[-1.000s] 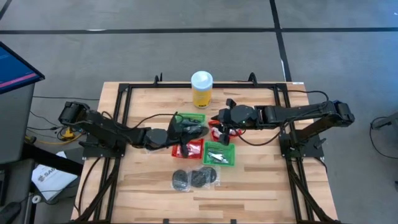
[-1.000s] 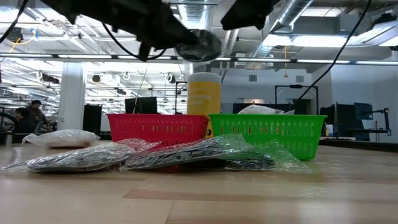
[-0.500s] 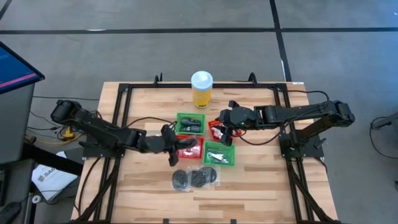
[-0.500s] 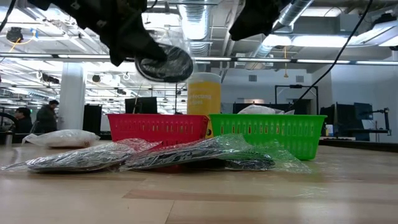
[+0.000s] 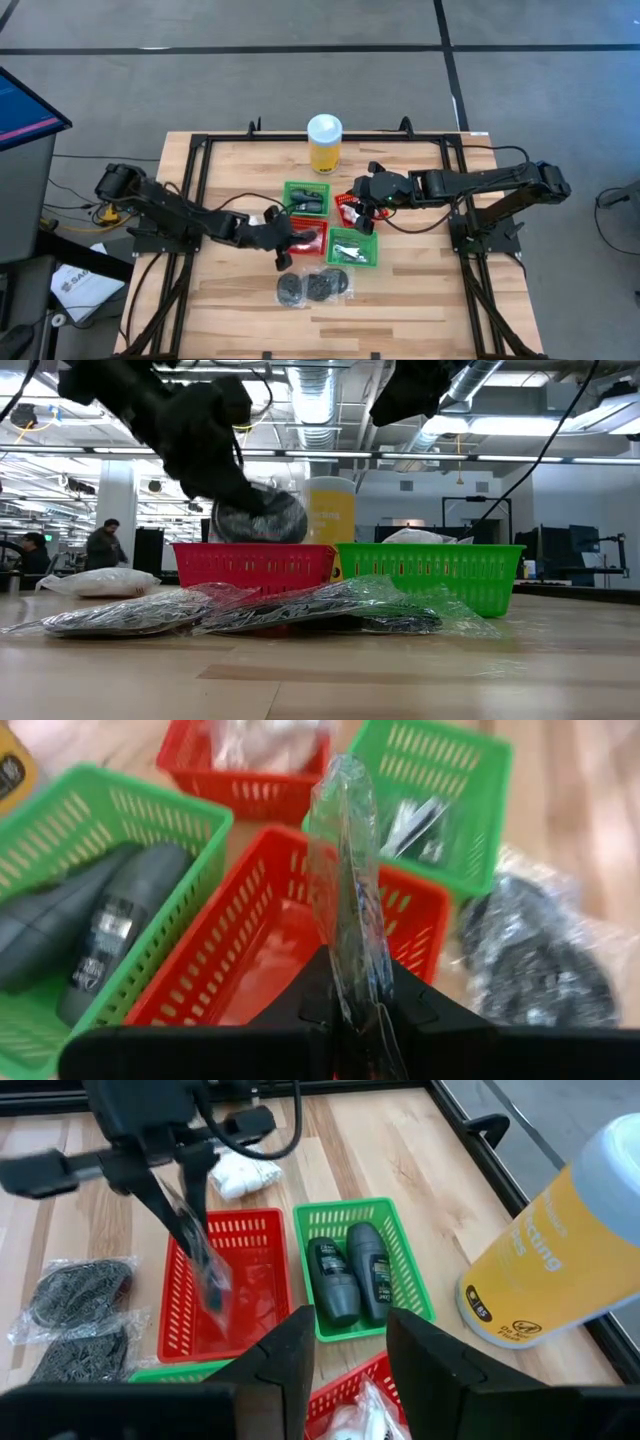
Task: Pick & Place Travel size toiletries
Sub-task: Put the hairbrush into the left red bin
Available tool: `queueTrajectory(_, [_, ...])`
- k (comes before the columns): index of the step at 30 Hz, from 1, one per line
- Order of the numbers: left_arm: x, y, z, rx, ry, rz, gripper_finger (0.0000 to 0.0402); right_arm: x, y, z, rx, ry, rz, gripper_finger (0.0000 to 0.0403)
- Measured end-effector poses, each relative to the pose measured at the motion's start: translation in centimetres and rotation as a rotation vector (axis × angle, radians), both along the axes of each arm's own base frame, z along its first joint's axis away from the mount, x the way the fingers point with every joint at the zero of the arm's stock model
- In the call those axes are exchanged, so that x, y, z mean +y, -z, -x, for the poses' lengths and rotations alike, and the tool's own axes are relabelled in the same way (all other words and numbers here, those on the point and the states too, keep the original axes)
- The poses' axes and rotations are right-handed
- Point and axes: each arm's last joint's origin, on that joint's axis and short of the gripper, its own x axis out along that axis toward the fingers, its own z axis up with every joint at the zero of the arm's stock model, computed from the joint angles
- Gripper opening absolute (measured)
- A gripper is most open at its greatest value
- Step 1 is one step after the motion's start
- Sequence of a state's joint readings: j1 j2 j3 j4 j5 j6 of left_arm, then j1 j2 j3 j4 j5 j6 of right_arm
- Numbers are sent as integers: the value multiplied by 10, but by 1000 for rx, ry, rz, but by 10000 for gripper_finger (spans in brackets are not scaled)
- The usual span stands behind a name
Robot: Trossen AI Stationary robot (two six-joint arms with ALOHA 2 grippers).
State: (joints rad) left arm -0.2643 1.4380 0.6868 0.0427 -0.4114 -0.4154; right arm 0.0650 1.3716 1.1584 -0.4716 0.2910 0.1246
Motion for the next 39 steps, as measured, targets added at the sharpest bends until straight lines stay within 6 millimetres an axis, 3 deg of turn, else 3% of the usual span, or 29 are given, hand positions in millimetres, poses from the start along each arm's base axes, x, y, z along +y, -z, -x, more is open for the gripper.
queueTrajectory(7, [4, 14, -6, 55, 20, -1, 21, 0, 0, 0, 0, -1, -1, 116])
queueTrajectory(20, [4, 14, -7, 53, 40, 16, 56, 0, 8, -5, 28, -1, 1, 117])
queueTrajectory(33, [5, 13, -7, 48, 52, -4, 185, -2, 14, -10, 46, 8, 3, 117])
queueTrajectory(39, [6, 0, -4, -5, 43, -2, 214, -2, 14, -10, 51, 8, 3, 117])
